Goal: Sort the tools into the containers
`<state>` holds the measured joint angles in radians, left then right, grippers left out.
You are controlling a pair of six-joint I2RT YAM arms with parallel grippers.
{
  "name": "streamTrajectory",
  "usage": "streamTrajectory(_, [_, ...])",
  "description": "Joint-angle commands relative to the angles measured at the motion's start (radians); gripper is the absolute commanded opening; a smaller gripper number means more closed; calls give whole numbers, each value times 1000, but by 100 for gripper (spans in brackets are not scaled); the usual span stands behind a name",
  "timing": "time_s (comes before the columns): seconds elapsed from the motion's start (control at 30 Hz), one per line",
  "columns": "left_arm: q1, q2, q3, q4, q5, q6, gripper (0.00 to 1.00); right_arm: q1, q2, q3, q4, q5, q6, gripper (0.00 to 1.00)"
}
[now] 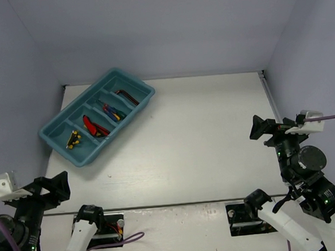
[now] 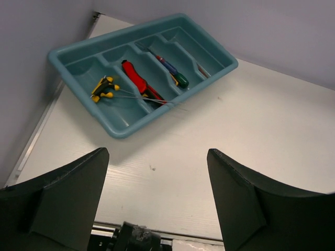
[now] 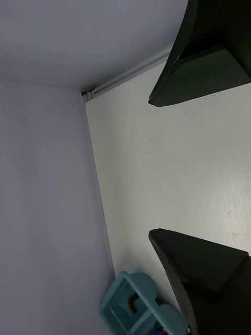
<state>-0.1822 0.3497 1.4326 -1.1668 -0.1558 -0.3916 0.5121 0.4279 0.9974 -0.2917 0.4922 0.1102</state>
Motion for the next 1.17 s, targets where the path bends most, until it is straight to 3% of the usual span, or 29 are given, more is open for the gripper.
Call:
streamTrajectory(0.0, [-3, -4, -20, -36, -55, 26, 74, 3, 4, -14, -32, 45, -27, 100])
streamTrajectory(0.33, [-3, -47, -43, -103, -106, 26, 77, 4, -42, 9, -93, 31, -52, 100])
streamTrajectory(0.63, [-3, -54, -19, -155, -251, 64, 83, 5, -13, 60, -101, -32, -31, 100])
streamTrajectory(1.13, [-3, -21, 3, -210, -203, 48, 85, 5, -60, 69, -125, -92, 22, 100])
